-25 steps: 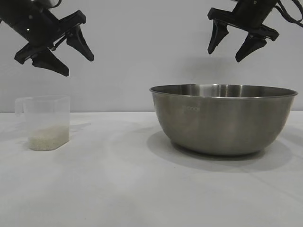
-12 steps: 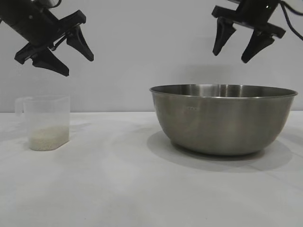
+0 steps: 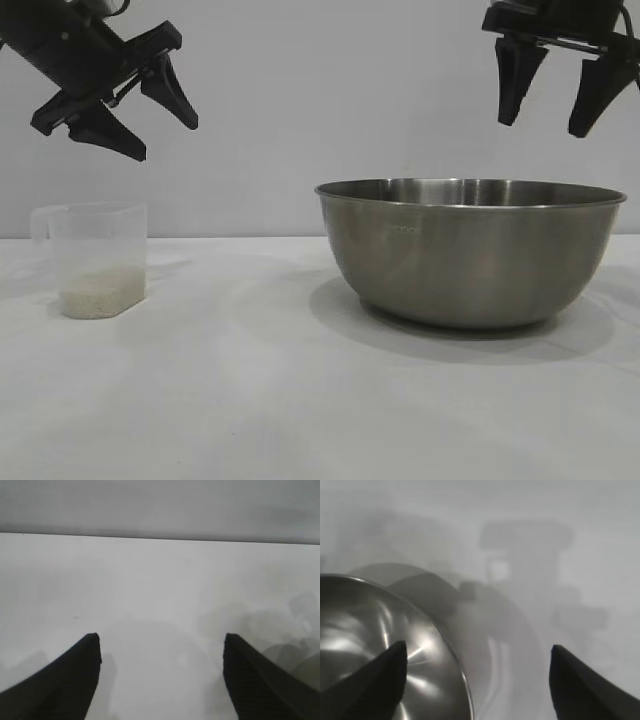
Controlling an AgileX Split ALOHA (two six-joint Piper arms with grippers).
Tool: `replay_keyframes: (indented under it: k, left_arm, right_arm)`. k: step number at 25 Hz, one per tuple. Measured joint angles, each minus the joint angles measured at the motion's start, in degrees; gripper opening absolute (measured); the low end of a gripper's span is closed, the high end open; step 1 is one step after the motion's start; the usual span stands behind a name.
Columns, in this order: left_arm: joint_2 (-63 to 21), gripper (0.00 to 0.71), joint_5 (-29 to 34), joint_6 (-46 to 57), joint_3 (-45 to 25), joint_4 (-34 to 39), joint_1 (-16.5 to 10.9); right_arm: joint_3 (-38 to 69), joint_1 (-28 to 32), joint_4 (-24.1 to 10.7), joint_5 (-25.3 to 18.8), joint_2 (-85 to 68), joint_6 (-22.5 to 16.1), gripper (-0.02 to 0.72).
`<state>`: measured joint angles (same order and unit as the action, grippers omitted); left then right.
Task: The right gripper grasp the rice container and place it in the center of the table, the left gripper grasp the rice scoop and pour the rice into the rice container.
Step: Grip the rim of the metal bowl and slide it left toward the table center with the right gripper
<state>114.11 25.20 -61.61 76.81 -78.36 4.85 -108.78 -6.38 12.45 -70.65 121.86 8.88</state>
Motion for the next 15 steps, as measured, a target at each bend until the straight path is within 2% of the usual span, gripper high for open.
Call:
replay_keyframes:
  k: [10, 15]
  left_arm:
    - [0.0, 0.505, 0.0, -0.1, 0.0, 0.0, 0.0]
    - [0.0, 0.505, 0.0, -0.1, 0.0, 0.0, 0.0]
  right_arm:
    - [11.5, -2.2, 1.0, 0.3, 2.3, -0.4, 0.501]
    - [12.0, -2.2, 0.7, 0.7, 3.5, -0.4, 0.171]
